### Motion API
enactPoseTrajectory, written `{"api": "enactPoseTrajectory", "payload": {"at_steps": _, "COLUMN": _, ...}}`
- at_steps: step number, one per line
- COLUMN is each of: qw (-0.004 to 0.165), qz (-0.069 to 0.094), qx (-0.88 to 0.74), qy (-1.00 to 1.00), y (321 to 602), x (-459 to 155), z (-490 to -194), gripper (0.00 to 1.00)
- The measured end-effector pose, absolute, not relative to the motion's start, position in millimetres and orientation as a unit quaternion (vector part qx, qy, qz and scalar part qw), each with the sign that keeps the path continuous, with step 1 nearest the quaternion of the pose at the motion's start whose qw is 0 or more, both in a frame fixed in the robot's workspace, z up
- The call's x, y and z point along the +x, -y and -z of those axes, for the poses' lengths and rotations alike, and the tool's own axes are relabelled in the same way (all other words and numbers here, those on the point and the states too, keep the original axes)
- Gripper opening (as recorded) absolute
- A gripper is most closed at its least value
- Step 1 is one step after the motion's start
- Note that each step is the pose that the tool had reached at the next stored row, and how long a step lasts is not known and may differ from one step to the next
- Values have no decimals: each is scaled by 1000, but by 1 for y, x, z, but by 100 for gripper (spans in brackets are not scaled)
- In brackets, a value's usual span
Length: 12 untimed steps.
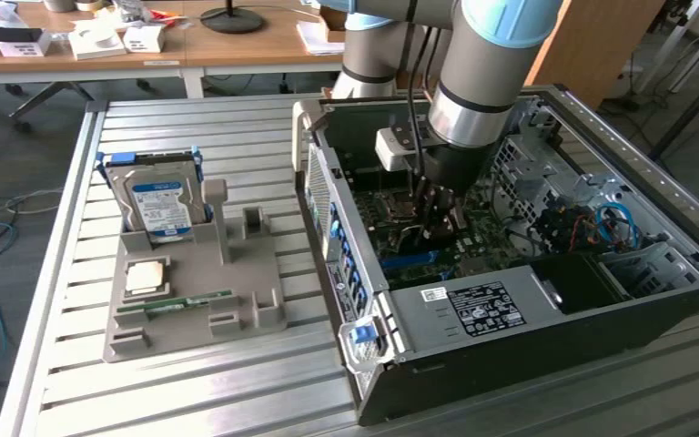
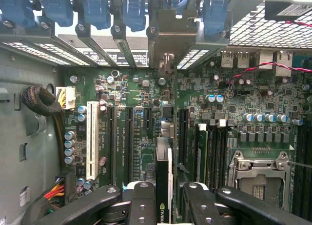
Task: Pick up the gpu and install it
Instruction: 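Insert the gpu into the slot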
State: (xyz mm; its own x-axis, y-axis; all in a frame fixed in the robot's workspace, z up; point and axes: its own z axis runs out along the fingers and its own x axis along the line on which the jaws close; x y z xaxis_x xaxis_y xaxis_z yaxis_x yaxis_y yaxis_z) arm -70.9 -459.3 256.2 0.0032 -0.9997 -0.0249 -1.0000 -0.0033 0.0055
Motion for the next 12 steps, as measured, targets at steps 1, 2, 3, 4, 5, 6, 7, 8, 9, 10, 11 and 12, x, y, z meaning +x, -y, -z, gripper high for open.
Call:
{"api": "enactPoseTrajectory", "payload": {"at_steps": 1, "qw": 7, "qz": -11, "qx": -708, "qy": -706, "y": 459, "x": -71, "z": -255, "gripper": 26}}
{"api": "enactPoseTrajectory", "payload": {"at_steps": 2, "qw": 7, "qz": -11, "qx": -708, "qy": -706, "y": 459, "x": -71, "z": -254, "gripper": 26}}
{"api": "enactPoseTrajectory", "payload": {"at_steps": 3, "qw": 7, "qz": -11, "qx": -708, "qy": -706, "y": 459, "x": -71, "z": -254, "gripper": 26}}
{"api": "enactPoseTrajectory", "payload": {"at_steps": 4, "qw": 7, "qz": -11, "qx": -708, "qy": -706, "y": 460, "x": -71, "z": -254, "gripper": 26}}
{"api": "enactPoseTrajectory", "payload": {"at_steps": 5, "qw": 7, "qz": -11, "qx": -708, "qy": -706, "y": 460, "x": -71, "z": -254, "gripper": 26}}
{"api": "enactPoseTrajectory", "payload": {"at_steps": 6, "qw": 7, "qz": -11, "qx": -708, "qy": -706, "y": 460, "x": -71, "z": -254, "gripper": 26}}
{"api": "enactPoseTrajectory", "payload": {"at_steps": 7, "qw": 7, "qz": -11, "qx": -708, "qy": -706, "y": 460, "x": -71, "z": -254, "gripper": 26}}
{"api": "enactPoseTrajectory", "payload": {"at_steps": 8, "qw": 7, "qz": -11, "qx": -708, "qy": -706, "y": 460, "x": -71, "z": -254, "gripper": 26}}
{"api": "enactPoseTrajectory", "payload": {"at_steps": 9, "qw": 7, "qz": -11, "qx": -708, "qy": -706, "y": 460, "x": -71, "z": -254, "gripper": 26}}
{"api": "enactPoseTrajectory", "payload": {"at_steps": 10, "qw": 7, "qz": -11, "qx": -708, "qy": -706, "y": 460, "x": -71, "z": -254, "gripper": 26}}
{"api": "enactPoseTrajectory", "payload": {"at_steps": 11, "qw": 7, "qz": -11, "qx": -708, "qy": -706, "y": 460, "x": -71, "z": -254, "gripper": 26}}
{"api": "enactPoseTrajectory", "payload": {"at_steps": 12, "qw": 7, "qz": -11, "qx": -708, "qy": -706, "y": 460, "x": -71, "z": -254, "gripper": 26}}
